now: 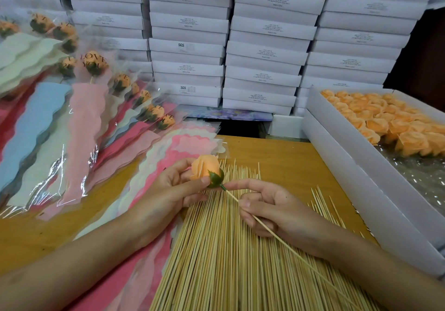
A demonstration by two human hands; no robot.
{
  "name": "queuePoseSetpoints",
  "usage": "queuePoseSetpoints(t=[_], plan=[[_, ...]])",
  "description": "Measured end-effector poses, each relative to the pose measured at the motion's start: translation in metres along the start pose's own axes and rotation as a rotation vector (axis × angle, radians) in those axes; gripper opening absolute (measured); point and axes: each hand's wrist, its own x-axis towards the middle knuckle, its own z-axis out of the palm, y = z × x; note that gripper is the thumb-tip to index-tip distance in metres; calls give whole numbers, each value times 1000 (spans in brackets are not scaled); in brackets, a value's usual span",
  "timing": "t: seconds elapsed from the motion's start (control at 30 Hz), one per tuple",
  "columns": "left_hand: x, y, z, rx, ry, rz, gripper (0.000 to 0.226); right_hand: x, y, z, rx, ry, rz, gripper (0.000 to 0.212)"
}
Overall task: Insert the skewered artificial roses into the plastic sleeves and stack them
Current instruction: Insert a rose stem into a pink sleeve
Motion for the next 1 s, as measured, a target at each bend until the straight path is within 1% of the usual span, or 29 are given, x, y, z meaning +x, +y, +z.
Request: queuePoseSetpoints(t=[0.13,0.23,0.27,0.4,0.47,0.53,0.63,0.67,0.73,0.8,0.83,0.9,0.93,1.0], plan=[[2,6,1,-34,45,12,40,-2,-4,0,70,-27,12,26],[8,17,-5,-133,136,0,49,-3,-7,0,87,-49,19,25],[10,22,-8,-144,162,6,48,-3,-7,1,88,-51,20,24],[18,40,-25,-97,278,40,33,-3,-8,0,113,-50,23,20],[23,47,-36,-109,335,10,24,-2,-7,0,122,-46,29,21],[27,53,-48,-141,371,-43,11,-1,-6,-1,126,-45,33,22],[30,62,-63,-194,403,-113,6,-1,-5,-2,142,-54,36,24],[31,64,-67,-199,395,-118,8,-1,-5,-3,147,-57,35,24],[31,68,-72,-186,354,-117,20,0,-4,-4,159,-61,28,23],[31,69,-75,-80,315,-104,26,0,-3,-4,168,-61,14,23],[30,68,-76,24,303,-95,27,0,-2,-5,177,-60,4,23],[29,61,-78,336,308,-84,35,0,-1,-6,202,-37,-21,24],[28,56,-80,521,307,-76,31,0,-1,-7,211,-12,-37,25],[28,45,-82,867,305,-31,14,0,0,-8,225,51,-82,27]])
